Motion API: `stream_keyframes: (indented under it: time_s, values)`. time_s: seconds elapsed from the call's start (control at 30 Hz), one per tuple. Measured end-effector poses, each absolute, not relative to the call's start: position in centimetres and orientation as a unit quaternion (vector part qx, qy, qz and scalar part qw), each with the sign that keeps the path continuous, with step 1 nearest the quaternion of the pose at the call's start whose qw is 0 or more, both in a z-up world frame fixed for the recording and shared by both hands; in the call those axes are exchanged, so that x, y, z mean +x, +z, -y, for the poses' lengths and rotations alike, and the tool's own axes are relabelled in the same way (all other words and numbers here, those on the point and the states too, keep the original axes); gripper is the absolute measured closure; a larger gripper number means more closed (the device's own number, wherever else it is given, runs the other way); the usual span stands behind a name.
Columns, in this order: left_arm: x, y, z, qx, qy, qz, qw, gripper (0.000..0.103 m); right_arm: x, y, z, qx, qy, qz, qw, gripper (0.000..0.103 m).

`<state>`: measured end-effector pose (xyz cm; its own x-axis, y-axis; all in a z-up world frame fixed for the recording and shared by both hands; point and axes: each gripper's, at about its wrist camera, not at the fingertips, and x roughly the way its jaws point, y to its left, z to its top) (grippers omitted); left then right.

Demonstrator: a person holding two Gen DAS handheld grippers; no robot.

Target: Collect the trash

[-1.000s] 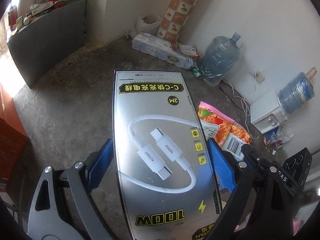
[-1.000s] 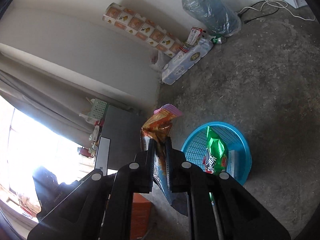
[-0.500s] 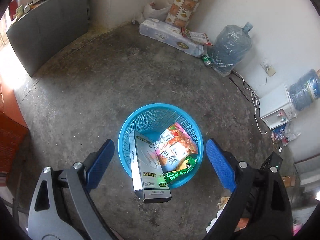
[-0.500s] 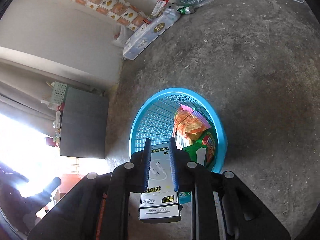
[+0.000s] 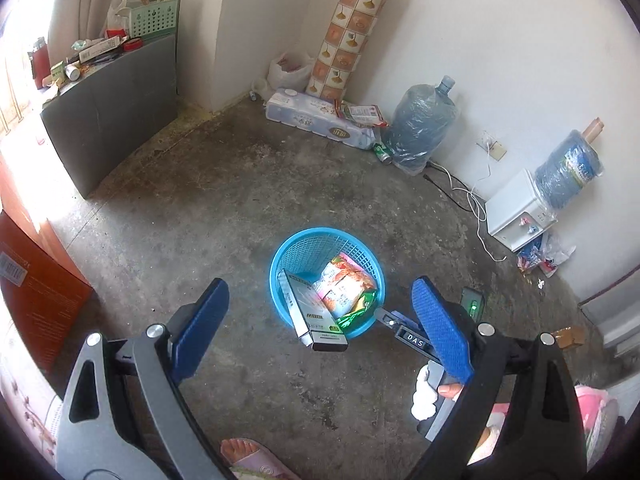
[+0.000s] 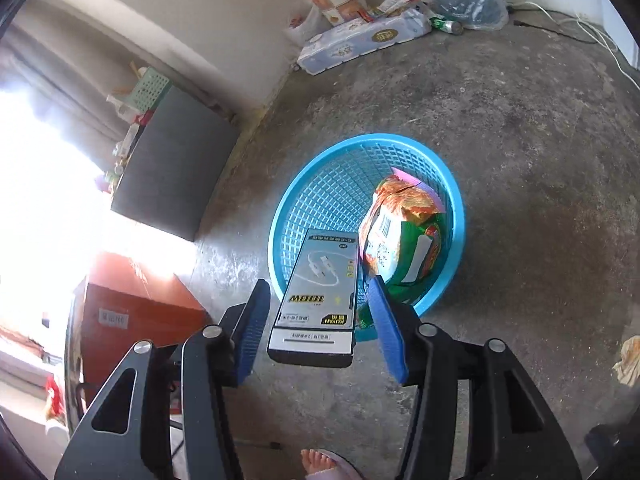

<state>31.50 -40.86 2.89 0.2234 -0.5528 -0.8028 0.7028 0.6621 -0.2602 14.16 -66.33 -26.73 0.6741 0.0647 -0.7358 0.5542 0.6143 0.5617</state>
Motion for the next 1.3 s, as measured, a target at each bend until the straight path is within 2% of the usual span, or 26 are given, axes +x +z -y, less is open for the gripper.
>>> stream_keyframes:
  time_s: [0.23, 0.37, 0.47, 0.5, 0.53, 0.57, 0.7, 0.9, 1.03, 1.2, 1.3]
  values:
    - [27.2, 6.2, 29.3, 0.108, -0.380, -0.468, 0.790, 0.014, 18.1, -27.7, 56.5, 0.147, -0.088, -0.455, 0.874, 0.033]
    - [26.3, 6.2, 23.1, 0.076, -0.351, -0.481, 0.800, 0.014, 20.3, -29.4, 53.2, 0.025, -0.100, -0.484, 0.869, 0.031]
    - [25.6, 6.4, 19.4, 0.059, -0.327, -0.474, 0.815, 0.014, 22.2, -31.0, 52.8, -0.013, -0.134, -0.500, 0.856, 0.032]
    - [25.5, 6.4, 18.4, 0.051, -0.321, -0.475, 0.818, 0.014, 22.9, -31.4, 52.9, -0.013, -0.145, -0.505, 0.851, 0.035]
    - [25.4, 6.2, 17.6, 0.045, -0.315, -0.476, 0.820, 0.014, 23.3, -31.8, 53.5, -0.005, -0.150, -0.511, 0.846, 0.053]
    - [25.4, 6.2, 16.7, 0.040, -0.309, -0.476, 0.823, 0.014, 23.7, -32.1, 54.1, 0.021, -0.145, -0.522, 0.840, 0.062]
    - [25.0, 6.2, 14.4, 0.026, -0.296, -0.471, 0.831, 0.014, 23.6, -30.2, 57.9, 0.139, -0.166, -0.504, 0.836, 0.087]
    - [25.3, 6.3, 12.0, 0.003, -0.285, -0.462, 0.840, 0.014, 22.7, -29.1, 65.4, 0.363, -0.187, -0.488, 0.771, 0.088]
    - [25.8, 5.5, 11.0, -0.010, -0.274, -0.468, 0.840, 0.014, 24.9, -30.9, 65.5, 0.323, -0.224, -0.535, 0.748, 0.088]
    - [26.1, 4.9, 10.2, -0.019, -0.261, -0.477, 0.839, 0.014, 27.1, -36.6, 65.7, 0.297, -0.258, -0.581, 0.713, 0.088]
    - [26.1, 5.0, 9.6, -0.018, -0.254, -0.477, 0.841, 0.014, 27.8, -37.6, 65.5, 0.292, -0.259, -0.575, 0.719, 0.082]
